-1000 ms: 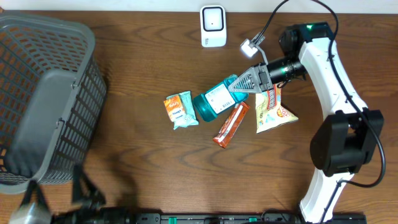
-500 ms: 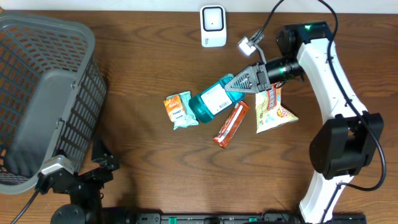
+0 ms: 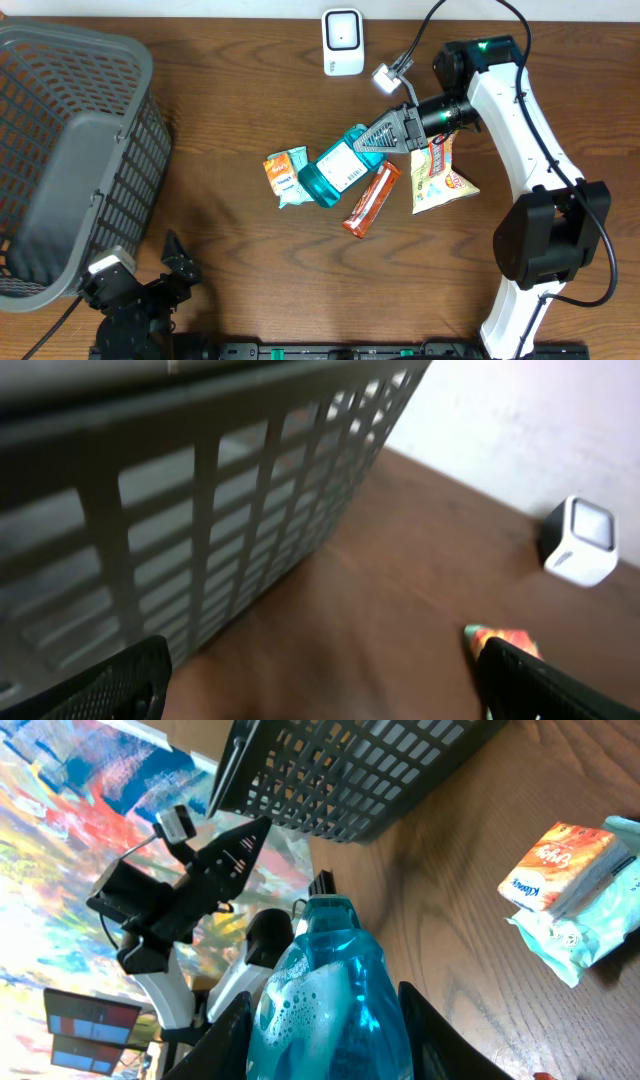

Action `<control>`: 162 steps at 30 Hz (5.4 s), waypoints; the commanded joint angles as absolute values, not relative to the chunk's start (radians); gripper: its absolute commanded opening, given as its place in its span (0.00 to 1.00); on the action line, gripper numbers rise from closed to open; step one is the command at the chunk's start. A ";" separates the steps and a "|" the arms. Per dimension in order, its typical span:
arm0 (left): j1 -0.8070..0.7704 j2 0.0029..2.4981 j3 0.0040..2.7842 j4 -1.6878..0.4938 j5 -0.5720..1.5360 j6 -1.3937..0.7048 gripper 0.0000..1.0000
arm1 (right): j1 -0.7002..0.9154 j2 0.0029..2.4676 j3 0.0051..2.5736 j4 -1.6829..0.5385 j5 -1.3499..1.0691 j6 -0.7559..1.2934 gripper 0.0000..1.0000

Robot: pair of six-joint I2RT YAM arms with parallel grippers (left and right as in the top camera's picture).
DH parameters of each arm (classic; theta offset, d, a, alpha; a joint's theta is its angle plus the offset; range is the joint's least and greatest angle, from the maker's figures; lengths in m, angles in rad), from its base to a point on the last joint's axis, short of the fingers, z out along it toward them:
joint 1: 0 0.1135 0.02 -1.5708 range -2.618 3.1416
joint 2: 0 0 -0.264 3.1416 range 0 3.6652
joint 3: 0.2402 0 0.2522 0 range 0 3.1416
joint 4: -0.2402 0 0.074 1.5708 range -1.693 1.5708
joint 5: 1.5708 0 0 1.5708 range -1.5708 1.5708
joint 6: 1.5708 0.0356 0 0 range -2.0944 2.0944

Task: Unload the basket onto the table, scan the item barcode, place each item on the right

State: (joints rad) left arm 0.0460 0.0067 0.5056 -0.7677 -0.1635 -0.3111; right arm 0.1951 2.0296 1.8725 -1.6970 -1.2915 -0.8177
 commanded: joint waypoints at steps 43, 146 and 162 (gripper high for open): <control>0.049 0.005 0.501 -1.036 -0.169 -0.312 0.98 | 0.200 1.993 1.897 -1.452 -1.122 -0.740 0.12; 0.049 0.005 0.501 -1.036 -0.169 -0.312 0.98 | 0.619 2.557 2.176 0.305 0.899 -1.165 0.13; 0.049 0.005 0.501 -1.036 -0.169 -0.312 0.98 | 0.361 2.403 2.175 -0.388 1.095 -0.587 0.13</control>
State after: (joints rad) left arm 0.0460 0.0063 0.5022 -1.0363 -0.1635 -0.3111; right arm 0.4664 2.4371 2.1551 -0.2703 1.0054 -0.8173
